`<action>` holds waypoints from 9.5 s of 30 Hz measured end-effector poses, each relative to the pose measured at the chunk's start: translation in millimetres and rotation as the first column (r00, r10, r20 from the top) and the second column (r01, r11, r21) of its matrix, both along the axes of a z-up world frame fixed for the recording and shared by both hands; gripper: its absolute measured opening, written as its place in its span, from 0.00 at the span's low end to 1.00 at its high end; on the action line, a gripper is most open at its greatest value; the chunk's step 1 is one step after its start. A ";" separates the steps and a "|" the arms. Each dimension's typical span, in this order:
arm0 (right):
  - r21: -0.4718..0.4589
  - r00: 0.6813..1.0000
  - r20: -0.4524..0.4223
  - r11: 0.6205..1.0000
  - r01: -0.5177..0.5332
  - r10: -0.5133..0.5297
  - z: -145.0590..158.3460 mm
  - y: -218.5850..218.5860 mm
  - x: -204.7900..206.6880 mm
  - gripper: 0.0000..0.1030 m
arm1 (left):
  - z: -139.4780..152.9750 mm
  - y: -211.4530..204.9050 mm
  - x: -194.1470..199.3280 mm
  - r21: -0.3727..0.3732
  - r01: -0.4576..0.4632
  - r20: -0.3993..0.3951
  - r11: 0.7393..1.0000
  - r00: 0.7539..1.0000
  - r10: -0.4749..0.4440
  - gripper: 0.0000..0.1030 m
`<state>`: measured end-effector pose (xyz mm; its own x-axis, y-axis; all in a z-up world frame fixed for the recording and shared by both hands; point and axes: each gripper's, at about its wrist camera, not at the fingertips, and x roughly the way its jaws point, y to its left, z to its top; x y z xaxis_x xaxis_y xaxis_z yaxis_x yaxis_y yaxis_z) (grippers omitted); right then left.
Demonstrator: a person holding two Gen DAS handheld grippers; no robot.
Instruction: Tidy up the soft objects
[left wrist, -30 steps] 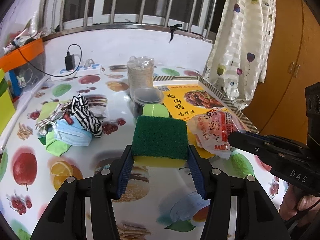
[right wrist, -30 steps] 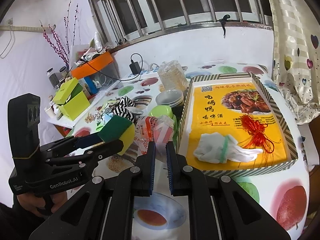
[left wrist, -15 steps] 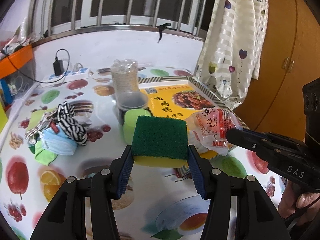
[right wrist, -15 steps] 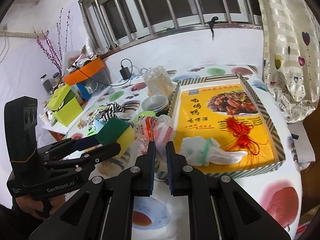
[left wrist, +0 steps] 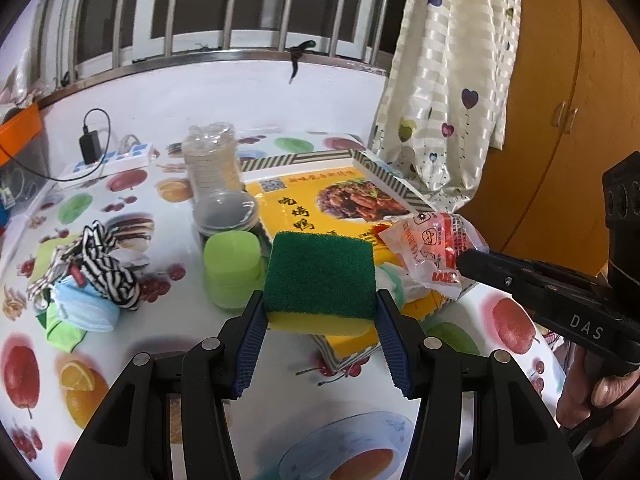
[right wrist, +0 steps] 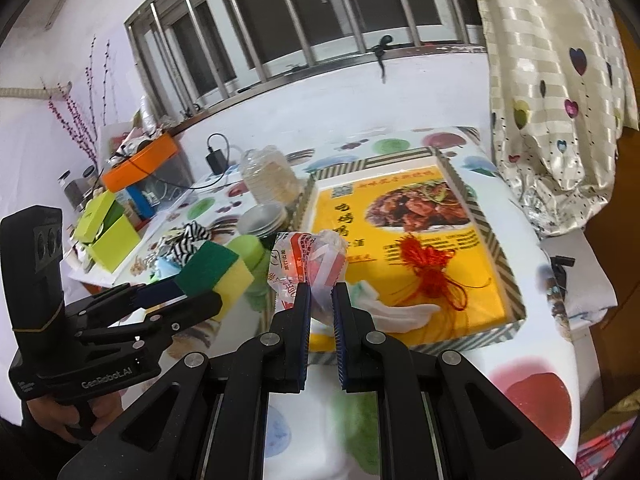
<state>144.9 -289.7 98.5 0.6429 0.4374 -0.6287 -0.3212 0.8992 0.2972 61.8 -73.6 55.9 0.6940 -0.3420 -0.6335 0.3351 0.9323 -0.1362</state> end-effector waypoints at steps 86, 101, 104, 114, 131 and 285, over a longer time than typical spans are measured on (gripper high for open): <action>-0.131 0.996 -0.075 0.991 0.038 -0.048 -32.4 -16.5 27.9 0.45 | -43.0 -50.7 46.5 -0.018 0.113 -0.142 0.993 0.983 -0.115 0.63; -0.141 0.998 -0.056 0.990 -0.007 -0.001 -21.9 3.7 13.0 0.45 | -33.8 -28.6 25.3 -0.018 0.050 -0.126 0.999 0.991 -0.052 0.63; -0.142 0.999 -0.051 0.990 -0.020 0.013 -19.2 10.1 8.0 0.45 | -31.2 -20.0 19.3 -0.024 0.028 -0.119 0.999 0.992 -0.030 0.63; -0.146 0.996 -0.036 0.986 -0.081 0.076 -12.5 36.4 -8.3 0.45 | -25.4 9.5 -0.7 -0.044 -0.045 -0.103 0.998 0.994 0.041 0.63; -0.156 0.986 -0.047 0.974 -0.164 0.158 -14.5 72.1 -20.6 0.45 | -22.4 41.3 -22.6 -0.029 -0.119 -0.076 0.992 0.990 0.117 0.62; -0.130 0.910 -0.086 0.901 -0.413 0.405 -46.8 238.8 56.7 0.11 | -62.0 216.8 60.1 -0.180 -0.444 -0.198 0.878 0.890 0.410 0.14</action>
